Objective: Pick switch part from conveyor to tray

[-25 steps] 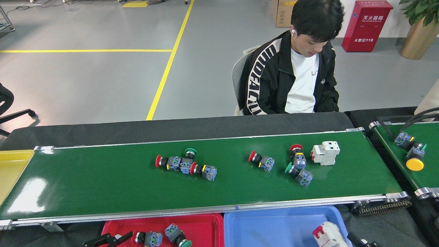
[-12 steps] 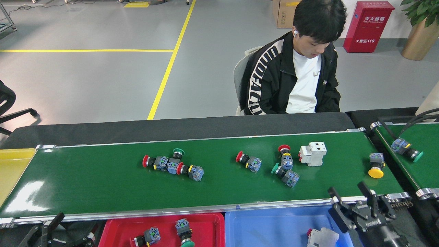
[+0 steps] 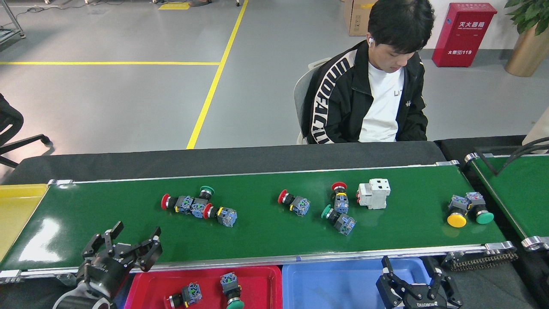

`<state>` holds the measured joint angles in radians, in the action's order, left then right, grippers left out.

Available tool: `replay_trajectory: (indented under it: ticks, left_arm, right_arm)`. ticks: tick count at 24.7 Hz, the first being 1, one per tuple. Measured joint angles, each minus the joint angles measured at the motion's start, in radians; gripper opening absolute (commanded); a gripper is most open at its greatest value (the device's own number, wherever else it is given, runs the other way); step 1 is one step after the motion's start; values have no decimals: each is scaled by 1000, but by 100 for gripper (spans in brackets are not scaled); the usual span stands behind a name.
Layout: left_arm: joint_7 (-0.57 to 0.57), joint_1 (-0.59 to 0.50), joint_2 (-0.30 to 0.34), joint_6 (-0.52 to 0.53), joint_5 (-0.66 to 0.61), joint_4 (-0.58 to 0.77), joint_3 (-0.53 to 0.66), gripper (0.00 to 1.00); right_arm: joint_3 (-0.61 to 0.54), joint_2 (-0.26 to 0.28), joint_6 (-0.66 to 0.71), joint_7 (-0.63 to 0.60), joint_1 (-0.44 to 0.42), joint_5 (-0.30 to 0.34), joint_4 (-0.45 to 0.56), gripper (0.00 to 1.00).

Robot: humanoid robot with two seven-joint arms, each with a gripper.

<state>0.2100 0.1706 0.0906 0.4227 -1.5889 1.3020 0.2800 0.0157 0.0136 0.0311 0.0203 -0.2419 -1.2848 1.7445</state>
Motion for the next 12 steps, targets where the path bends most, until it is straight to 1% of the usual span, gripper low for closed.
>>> replay_trajectory:
  ticks: [2,4,6,8,11,12]
  left_arm:
    - [0,35,4,-44,0,-60,-51,99]
    - [-5,63,4,-77,0,-104,-77,99]
    - [-6,87,4,-94,0,-128,-88,99]
    - [-6,115,3,-108,0,-141,-98,99]
    - [-7,165,3,-134,0,-195,-131,99]
    - [-7,184,2,-143,0,-221,-142,99]
  right_arm:
    - [58,-1,-6,-2,62,-33,-20,96]
    - [126,-13,-31,0,136,-91,-77,96]
    - [199,-31,-62,8,203,-130,-144,96]
    - [261,-37,-87,13,275,-143,-228,96]
    - [305,-58,-143,18,394,-147,-359,95]
    - [324,-67,-152,19,427,-148,-402,90]
